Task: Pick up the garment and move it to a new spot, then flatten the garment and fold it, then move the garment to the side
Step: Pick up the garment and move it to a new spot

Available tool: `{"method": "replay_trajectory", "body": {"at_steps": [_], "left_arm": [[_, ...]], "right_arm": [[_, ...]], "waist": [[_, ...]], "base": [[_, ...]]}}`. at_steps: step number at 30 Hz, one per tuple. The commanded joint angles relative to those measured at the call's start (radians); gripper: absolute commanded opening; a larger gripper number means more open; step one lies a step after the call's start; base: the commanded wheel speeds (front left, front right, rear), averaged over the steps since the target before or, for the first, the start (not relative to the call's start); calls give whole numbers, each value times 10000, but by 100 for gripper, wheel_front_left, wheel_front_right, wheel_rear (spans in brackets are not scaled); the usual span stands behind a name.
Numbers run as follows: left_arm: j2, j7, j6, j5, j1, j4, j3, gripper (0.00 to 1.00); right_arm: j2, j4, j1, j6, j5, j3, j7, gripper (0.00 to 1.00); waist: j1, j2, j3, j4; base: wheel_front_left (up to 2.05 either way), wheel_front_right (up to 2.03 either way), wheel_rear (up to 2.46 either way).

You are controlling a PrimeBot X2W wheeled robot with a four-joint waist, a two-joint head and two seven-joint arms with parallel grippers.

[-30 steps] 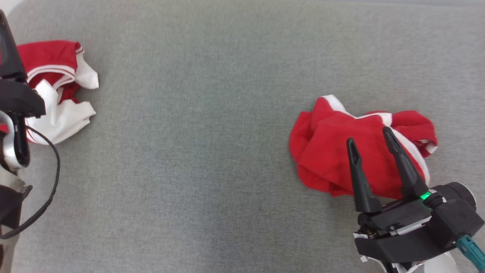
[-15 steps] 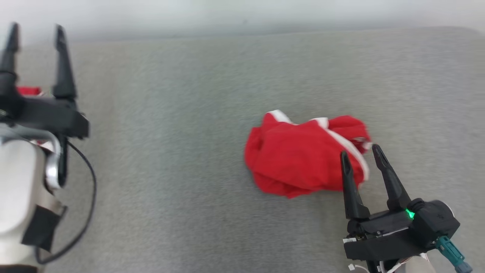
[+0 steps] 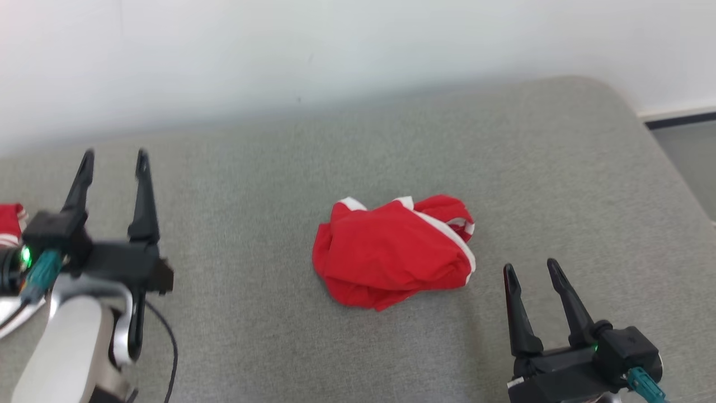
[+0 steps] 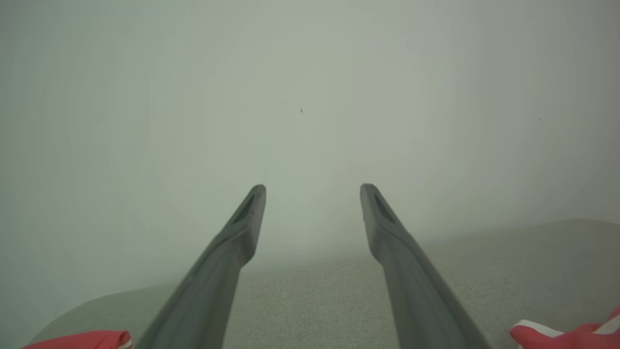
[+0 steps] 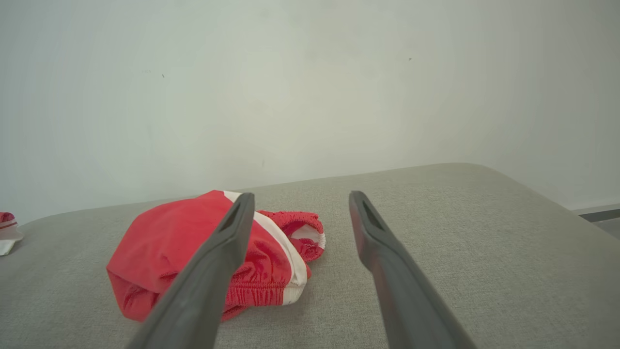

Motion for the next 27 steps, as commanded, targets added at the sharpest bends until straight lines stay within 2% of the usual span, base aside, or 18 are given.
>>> {"method": "replay_trajectory", "body": {"at_steps": [1,7,12,17,27], "left_arm": [[-25,-31,98,17,407,-194,176,100],[-42,-32,247,297,1757,-971,737,100],[-322,-35,117,746,2975,-1735,969,100],[-475,-36,-251,1134,3822,-2310,1016,100],[-906,-35,-293,1650,5263,-3071,1845,100]], "right_arm": [[50,100,141,-22,-43,-66,-55,100],[89,348,379,-22,-104,-209,-58,100],[103,483,481,-22,-14,-187,-61,100],[101,632,554,-22,72,-134,-60,100],[112,806,755,-22,128,-112,-61,100]], "waist": [[2,0,-533,-248],[2,0,-865,-74],[2,0,-1033,220],[2,0,-1168,434],[2,0,-1369,637]], "base": [[0,0,0],[0,0,0],[0,0,0],[0,0,0],[0,0,0]]}}
